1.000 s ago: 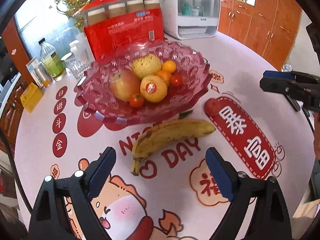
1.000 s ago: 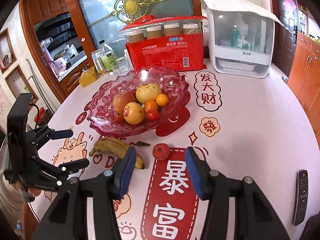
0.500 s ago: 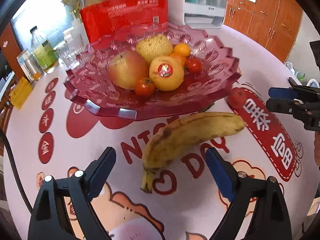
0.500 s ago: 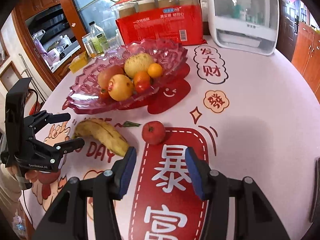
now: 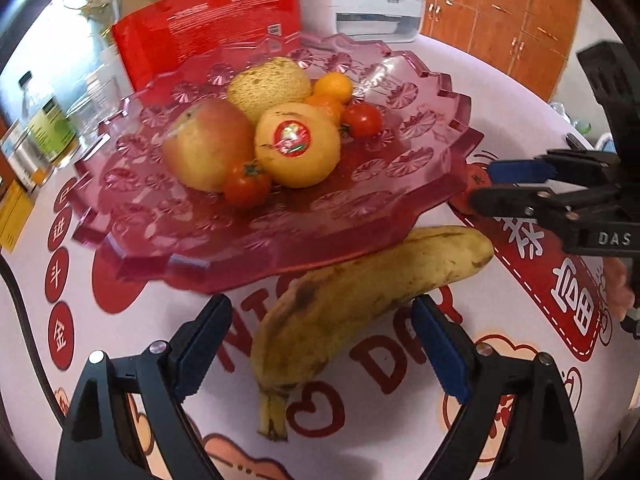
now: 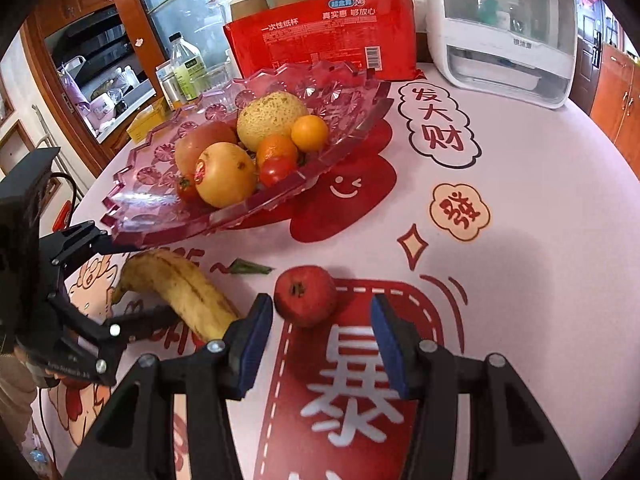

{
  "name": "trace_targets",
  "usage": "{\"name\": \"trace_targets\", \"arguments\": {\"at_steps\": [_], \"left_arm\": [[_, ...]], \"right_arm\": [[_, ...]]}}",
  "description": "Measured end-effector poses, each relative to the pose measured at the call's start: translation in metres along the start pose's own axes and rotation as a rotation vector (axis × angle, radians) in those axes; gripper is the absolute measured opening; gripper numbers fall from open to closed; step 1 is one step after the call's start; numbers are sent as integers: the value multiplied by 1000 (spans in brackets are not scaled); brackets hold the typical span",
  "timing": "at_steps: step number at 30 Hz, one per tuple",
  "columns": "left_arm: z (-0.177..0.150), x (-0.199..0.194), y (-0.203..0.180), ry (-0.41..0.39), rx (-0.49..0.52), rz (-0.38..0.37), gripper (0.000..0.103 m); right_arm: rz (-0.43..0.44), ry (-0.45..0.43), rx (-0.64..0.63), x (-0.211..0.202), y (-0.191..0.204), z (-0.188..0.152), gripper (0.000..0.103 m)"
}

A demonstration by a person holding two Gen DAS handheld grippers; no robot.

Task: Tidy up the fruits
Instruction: 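Close the left gripper on the banana while the right gripper grasps the red pomegranate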

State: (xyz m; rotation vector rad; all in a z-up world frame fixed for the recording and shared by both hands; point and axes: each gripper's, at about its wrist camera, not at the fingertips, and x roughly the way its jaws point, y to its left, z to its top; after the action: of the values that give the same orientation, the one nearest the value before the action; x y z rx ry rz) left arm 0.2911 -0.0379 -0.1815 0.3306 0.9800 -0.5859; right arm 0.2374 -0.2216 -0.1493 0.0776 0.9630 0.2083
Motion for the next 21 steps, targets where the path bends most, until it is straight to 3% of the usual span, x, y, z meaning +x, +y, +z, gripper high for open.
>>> {"name": "trace_targets", "arguments": {"at_steps": [11,16,21], "left_arm": [[12,15,-16,11,25,-69,90],[12,17,-29,14,47,-6,81],[13,11,-29,30,-18,14,66]], "right_arm": [[-21,-5,-49,12,8,1,51],[-21,-12,-65,11,10,-1,49],[-20,-13,-70,11,11,-1,42]]}}
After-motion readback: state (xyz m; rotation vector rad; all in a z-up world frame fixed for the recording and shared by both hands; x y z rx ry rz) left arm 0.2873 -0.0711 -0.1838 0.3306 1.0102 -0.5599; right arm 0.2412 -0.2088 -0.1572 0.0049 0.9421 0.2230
